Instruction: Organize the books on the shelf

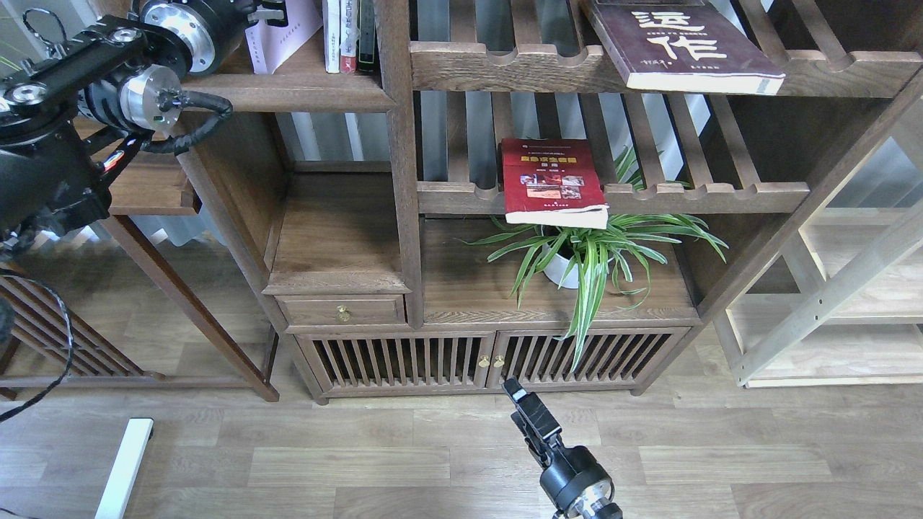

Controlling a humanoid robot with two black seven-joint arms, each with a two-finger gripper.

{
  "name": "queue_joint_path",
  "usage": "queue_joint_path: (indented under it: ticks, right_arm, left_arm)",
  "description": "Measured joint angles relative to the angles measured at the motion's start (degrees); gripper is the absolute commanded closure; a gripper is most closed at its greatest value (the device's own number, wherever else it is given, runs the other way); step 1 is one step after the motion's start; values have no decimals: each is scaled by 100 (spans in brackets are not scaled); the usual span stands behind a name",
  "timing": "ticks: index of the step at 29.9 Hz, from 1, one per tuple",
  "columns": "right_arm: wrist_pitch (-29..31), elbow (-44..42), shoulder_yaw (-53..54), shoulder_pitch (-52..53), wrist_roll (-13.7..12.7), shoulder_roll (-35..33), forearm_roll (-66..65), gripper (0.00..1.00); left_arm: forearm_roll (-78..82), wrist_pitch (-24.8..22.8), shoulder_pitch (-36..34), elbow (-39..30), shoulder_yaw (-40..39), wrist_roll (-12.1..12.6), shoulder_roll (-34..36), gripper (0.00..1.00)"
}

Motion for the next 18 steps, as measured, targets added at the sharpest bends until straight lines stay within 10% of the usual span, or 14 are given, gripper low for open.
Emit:
queue_joint_path:
  ticks: [18]
  right_arm:
    - [0, -18, -16, -96, -10, 1, -6, 1]
  left_arm:
    - [83, 174, 222, -196, -33, -671, -450, 17]
